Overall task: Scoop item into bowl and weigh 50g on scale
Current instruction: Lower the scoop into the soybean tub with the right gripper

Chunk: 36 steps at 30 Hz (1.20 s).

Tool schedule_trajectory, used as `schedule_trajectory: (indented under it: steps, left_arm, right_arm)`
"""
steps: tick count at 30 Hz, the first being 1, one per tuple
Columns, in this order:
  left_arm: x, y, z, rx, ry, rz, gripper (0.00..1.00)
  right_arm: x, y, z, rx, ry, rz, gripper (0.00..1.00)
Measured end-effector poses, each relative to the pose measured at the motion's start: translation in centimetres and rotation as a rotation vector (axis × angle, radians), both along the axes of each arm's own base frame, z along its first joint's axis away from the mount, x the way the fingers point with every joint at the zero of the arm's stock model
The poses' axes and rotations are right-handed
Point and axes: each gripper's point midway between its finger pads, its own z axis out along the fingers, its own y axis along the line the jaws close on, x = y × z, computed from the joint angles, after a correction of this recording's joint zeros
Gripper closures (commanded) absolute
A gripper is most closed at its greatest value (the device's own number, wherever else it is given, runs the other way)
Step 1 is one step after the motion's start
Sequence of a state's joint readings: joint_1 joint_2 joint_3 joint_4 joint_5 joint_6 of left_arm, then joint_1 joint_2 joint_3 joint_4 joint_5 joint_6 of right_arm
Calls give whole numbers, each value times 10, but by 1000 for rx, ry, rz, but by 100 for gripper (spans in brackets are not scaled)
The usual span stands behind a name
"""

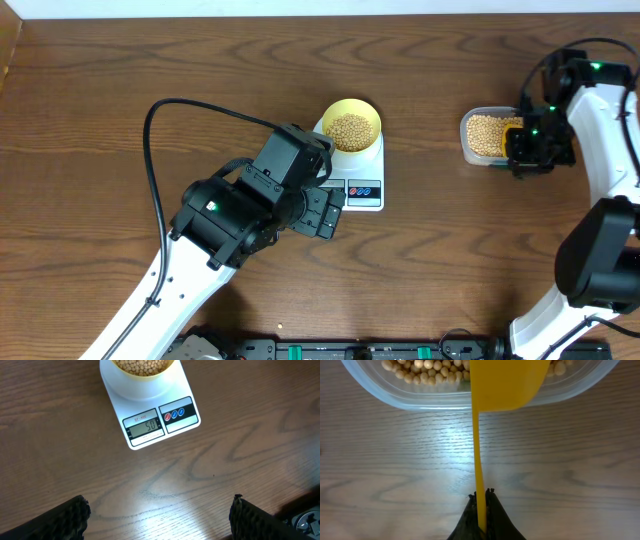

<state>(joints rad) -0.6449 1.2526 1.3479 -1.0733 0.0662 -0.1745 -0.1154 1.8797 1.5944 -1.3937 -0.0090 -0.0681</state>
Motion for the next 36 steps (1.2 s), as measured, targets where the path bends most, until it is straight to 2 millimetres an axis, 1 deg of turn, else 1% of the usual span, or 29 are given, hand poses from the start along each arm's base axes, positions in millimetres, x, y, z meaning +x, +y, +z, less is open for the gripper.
schedule_trajectory:
  steps: [6, 14, 24, 25, 27, 28, 33, 36]
  left_arm:
    - [0, 0, 0, 0, 0, 0, 8]
    - [0, 0, 0, 0, 0, 0, 8]
    - [0, 0, 0, 0, 0, 0, 8]
    - [0, 0, 0, 0, 0, 0, 8]
    - [0, 0, 0, 0, 0, 0, 8]
    - [0, 0, 0, 0, 0, 0, 8]
    - [0, 0, 0, 0, 0, 0, 8]
    - [0, 0, 0, 0, 0, 0, 8]
  right_arm:
    - [3, 2, 0, -106, -1, 33, 99]
    - [21, 0, -1, -169, -72, 36, 99]
    - [15, -4, -14, -194, -52, 39, 99]
    - [14, -5, -15, -198, -50, 39, 97]
    - [14, -5, -15, -203, -49, 38, 90]
    - [14, -6, -15, -207, -49, 36, 88]
    - [14, -5, -14, -218, -49, 45, 68]
    - [16, 0, -14, -220, -55, 67, 61]
